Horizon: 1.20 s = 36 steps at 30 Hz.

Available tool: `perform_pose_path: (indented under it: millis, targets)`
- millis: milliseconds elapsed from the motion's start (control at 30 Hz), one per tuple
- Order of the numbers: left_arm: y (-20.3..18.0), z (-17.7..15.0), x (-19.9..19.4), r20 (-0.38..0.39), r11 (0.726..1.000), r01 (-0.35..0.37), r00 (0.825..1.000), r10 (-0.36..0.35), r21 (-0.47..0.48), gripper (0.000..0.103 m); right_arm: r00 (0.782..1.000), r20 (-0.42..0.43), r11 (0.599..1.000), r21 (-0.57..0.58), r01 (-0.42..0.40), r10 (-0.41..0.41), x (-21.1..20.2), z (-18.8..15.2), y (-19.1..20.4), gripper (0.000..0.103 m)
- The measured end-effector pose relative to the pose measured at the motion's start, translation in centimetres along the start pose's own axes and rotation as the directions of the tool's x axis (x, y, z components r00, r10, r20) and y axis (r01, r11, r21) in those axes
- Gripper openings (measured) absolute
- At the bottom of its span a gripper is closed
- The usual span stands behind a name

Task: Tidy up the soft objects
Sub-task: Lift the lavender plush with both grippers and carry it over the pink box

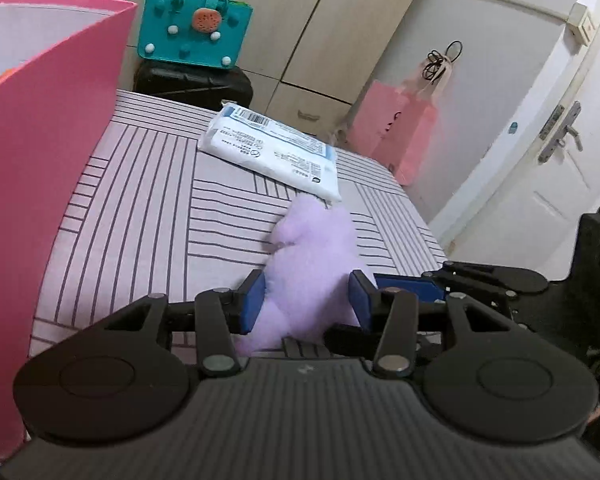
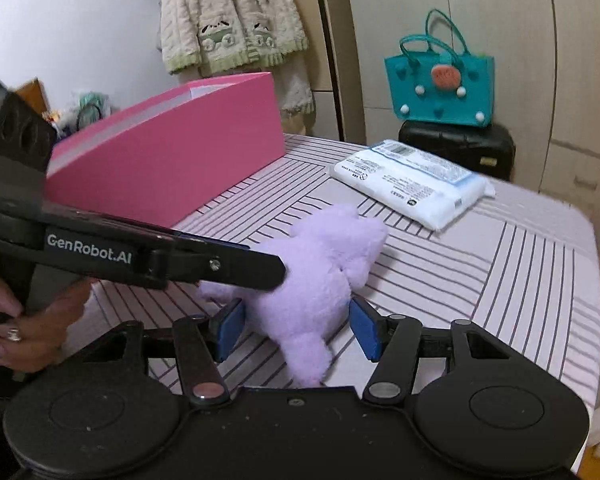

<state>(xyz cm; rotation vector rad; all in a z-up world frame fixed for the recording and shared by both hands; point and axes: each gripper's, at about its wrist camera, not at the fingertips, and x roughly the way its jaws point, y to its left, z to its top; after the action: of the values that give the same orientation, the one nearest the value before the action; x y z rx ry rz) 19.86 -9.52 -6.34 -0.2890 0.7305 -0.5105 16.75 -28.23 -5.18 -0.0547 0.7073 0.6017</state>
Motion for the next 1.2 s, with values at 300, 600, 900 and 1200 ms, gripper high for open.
perform_pose_path:
  millis: [300,600,900,1200]
  targets:
    - [0.2,-0.5,0.4,0.018,1.000,0.017,1.000,-0.016,-0.015,0.045,0.998,0.026,0.998,0.001,0.060,-0.060,-0.7,-0.5,0.8,0.049]
    - [-0.9,-1.5,-1.3,0.042,0.999,0.009,0.999,-0.010,0.043,0.045,0.996,0.045,0.997,-0.007,0.072,-0.072,-1.7,-1.1,2.6,0.048]
    - [-1.4,-1.9,-5.1,0.073,0.996,0.020,0.997,-0.026,0.087,0.045,0.997,0.057,0.999,-0.008,0.052,-0.051,-3.7,-0.6,5.0,0.049]
    - [-2.3,0.9,-9.0,0.074,0.991,-0.011,0.997,0.001,0.134,0.045,0.995,0.077,0.998,-0.019,0.059,-0.057,-5.4,2.5,7.2,0.049]
